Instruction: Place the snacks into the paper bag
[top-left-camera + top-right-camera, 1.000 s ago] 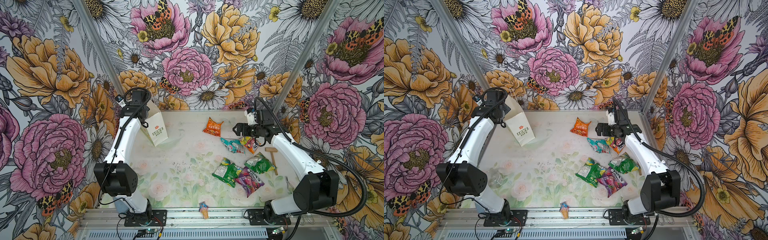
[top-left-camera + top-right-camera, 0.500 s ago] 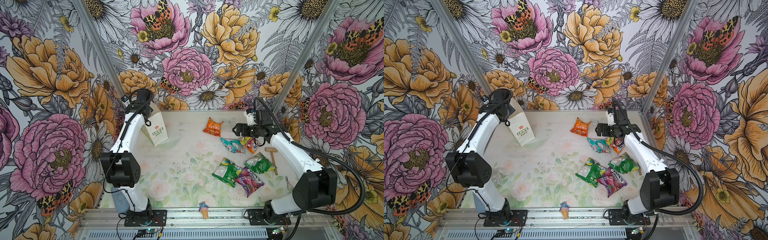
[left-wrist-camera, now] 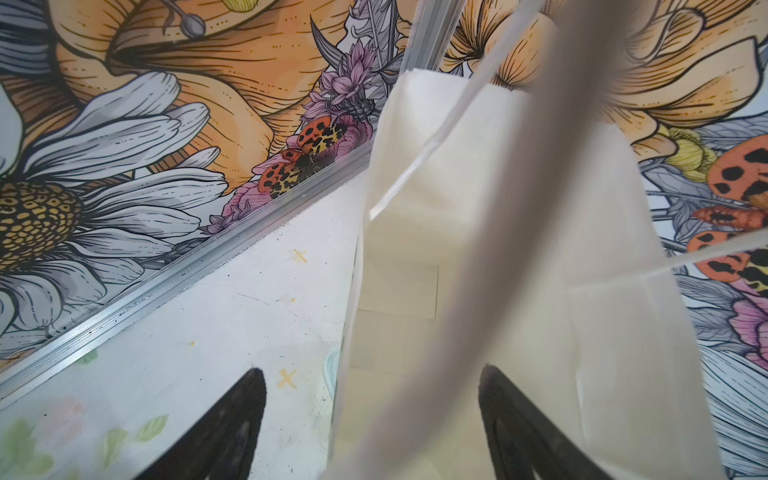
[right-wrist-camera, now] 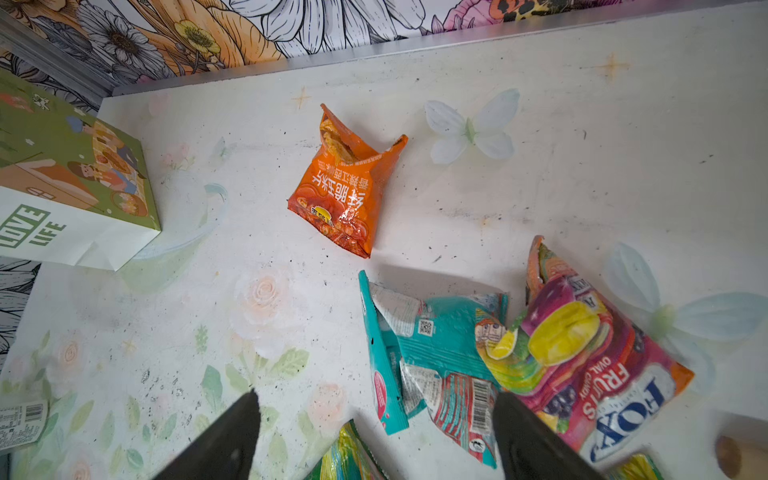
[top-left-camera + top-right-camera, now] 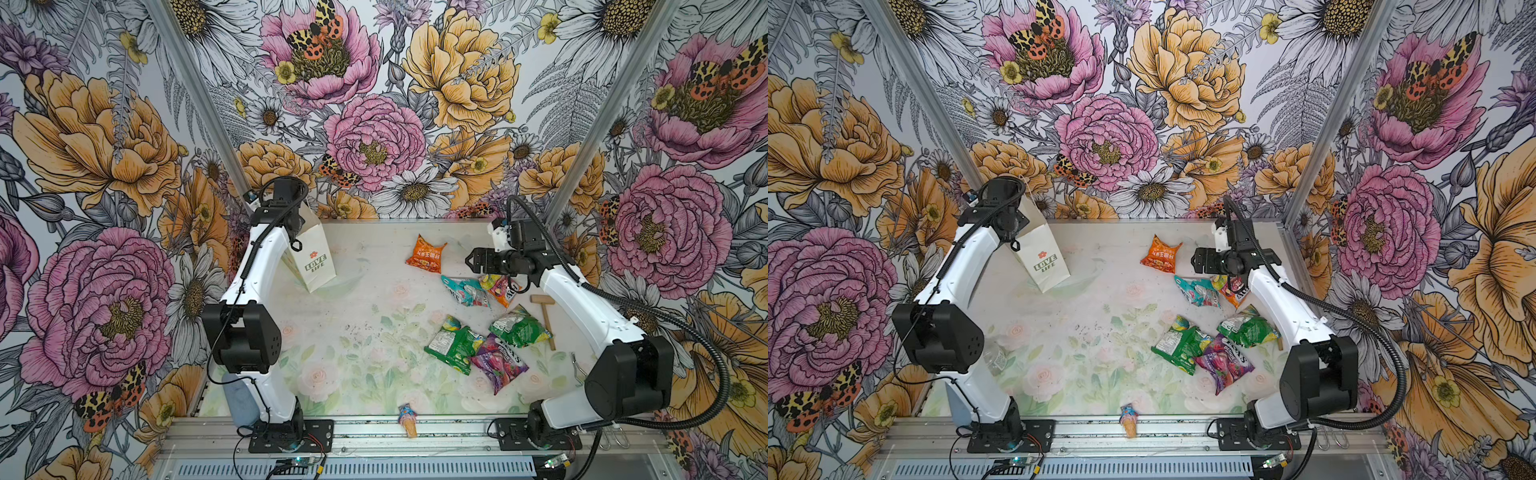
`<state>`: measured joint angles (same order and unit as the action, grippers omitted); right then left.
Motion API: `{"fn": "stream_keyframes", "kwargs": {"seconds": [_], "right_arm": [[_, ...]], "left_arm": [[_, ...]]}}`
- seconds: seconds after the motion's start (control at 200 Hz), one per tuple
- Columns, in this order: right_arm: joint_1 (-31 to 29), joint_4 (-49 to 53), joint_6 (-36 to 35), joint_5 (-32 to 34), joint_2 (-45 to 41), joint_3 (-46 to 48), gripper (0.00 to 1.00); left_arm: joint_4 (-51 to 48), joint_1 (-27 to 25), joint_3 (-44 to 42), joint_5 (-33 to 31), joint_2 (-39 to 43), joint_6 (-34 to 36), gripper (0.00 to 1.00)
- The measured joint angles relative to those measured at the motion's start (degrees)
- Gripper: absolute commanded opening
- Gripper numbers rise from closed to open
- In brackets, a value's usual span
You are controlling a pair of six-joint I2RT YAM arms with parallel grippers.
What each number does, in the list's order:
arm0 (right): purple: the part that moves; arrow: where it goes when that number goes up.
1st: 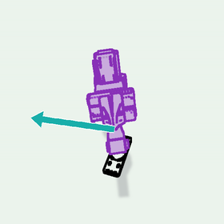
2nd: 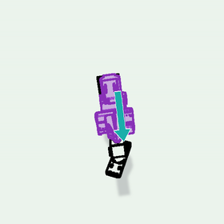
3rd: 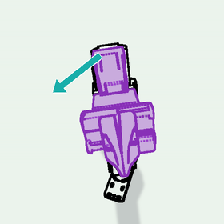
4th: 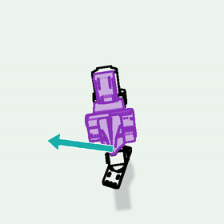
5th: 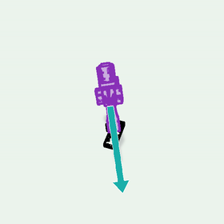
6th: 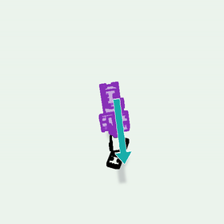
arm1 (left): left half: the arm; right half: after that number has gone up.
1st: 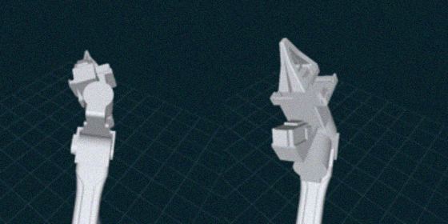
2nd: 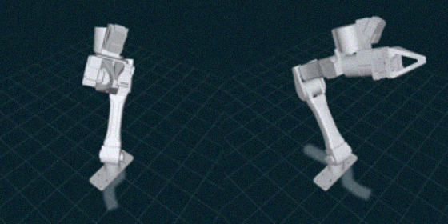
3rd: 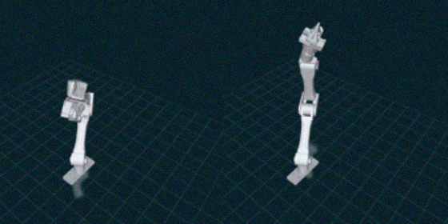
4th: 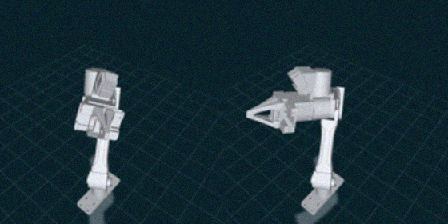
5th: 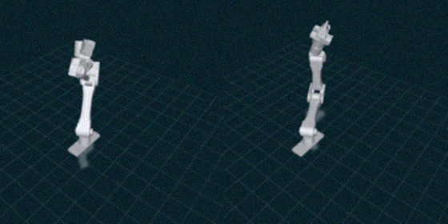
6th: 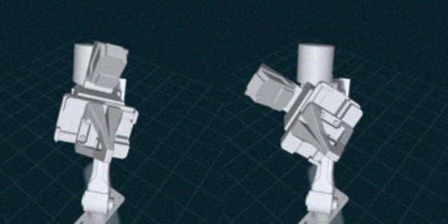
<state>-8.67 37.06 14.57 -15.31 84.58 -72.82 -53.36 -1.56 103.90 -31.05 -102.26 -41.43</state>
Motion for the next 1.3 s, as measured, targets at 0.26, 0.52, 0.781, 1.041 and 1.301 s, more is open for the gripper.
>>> {"fn": "stream_keyframes", "kwargs": {"seconds": [0.26, 0.52, 0.781, 1.041, 1.301], "right_arm": [[0.0, 0.0, 0.04, 0.02, 0.0, 0.35, 0.87], [0.0, -0.02, 0.46, 0.0, 0.0, 0.35, 0.85], [0.0, -0.02, 0.68, 0.02, 0.0, 0.35, 0.84], [0.0, -0.02, 0.87, 0.02, 0.0, 0.35, 0.84], [0.0, -0.02, 0.9, 0.0, 0.0, 0.35, 0.84]], "left_arm": [[0.0, 0.59, -0.07, 0.57, 0.02, 0.13, 0.67], [0.02, 0.74, -0.96, 0.72, 0.24, 0.48, 0.53], [0.0, 1.36, -1.33, 1.49, 0.24, 0.9, 0.42], [0.02, 1.38, -1.38, 2.1, 0.24, 0.96, 0.24], [0.02, 1.38, -1.4, 2.93, 0.33, 1.16, 0.0]]}}
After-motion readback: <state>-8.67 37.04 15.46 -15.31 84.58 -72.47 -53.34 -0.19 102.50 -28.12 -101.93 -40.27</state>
